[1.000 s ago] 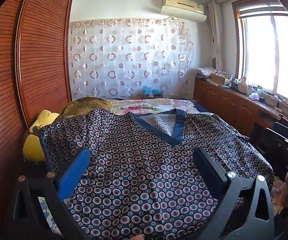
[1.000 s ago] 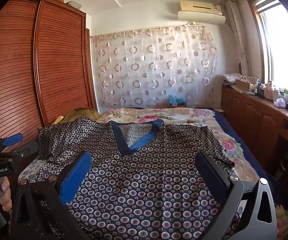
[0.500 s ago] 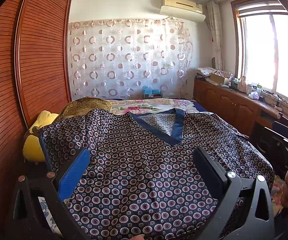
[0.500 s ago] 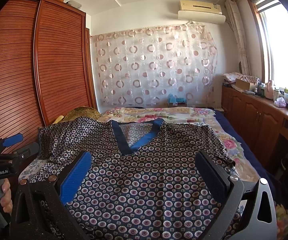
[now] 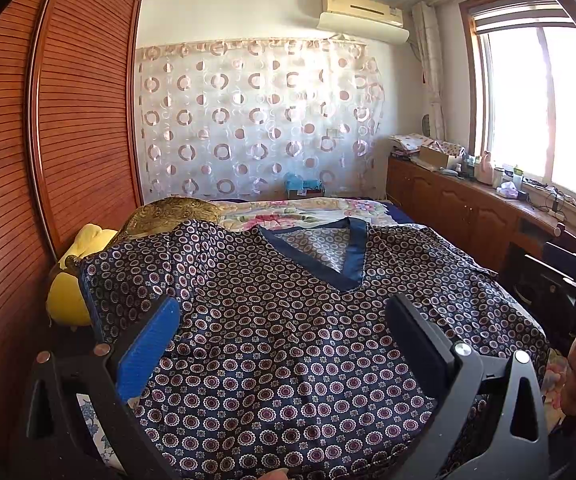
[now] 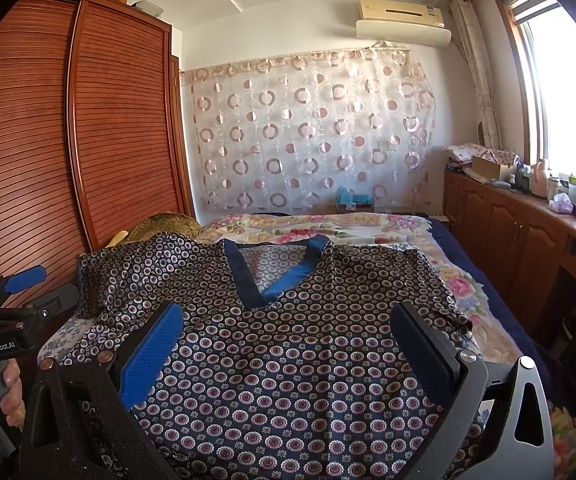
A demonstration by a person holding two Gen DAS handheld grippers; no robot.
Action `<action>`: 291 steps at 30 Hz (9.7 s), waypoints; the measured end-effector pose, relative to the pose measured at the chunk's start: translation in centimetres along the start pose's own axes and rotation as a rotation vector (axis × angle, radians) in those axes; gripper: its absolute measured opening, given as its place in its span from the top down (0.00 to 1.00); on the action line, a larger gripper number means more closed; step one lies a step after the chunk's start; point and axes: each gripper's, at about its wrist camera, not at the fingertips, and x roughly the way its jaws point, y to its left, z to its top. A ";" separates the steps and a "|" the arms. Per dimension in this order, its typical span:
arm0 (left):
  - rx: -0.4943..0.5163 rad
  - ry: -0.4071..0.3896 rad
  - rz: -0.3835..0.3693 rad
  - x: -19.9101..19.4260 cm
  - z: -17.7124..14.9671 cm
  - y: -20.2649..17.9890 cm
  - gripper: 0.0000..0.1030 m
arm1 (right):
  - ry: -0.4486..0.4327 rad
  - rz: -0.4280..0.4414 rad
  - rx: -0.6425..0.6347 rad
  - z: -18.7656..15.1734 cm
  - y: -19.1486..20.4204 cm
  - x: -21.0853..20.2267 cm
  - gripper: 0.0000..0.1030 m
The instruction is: Fold small clothes
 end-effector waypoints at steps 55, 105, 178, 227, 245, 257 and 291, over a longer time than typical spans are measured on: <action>0.007 0.007 -0.002 0.2 0.0 0.1 0.00 | 0.008 0.018 0.004 0.2 0.1 0.6 0.00; -0.296 0.484 0.058 16.8 -5.7 24.8 0.47 | 0.250 0.384 -0.136 -0.9 7.8 18.6 0.02; 0.007 0.442 0.003 13.3 -6.8 17.2 0.20 | 0.422 0.511 -0.449 3.4 16.2 30.9 0.41; 0.103 0.261 -0.198 15.8 0.6 1.3 0.18 | 0.286 -0.032 0.100 1.7 -17.7 10.8 0.33; 0.243 0.452 -0.349 21.7 -1.1 -10.8 0.18 | 0.446 -0.039 0.351 0.1 -24.1 11.4 0.33; 0.284 0.494 -0.326 22.6 -2.4 -12.0 0.17 | 0.502 0.076 0.495 -0.1 -26.8 12.0 0.75; 0.283 0.496 -0.329 23.0 -2.5 -12.2 0.15 | 0.380 0.087 0.119 3.0 -18.6 5.3 0.63</action>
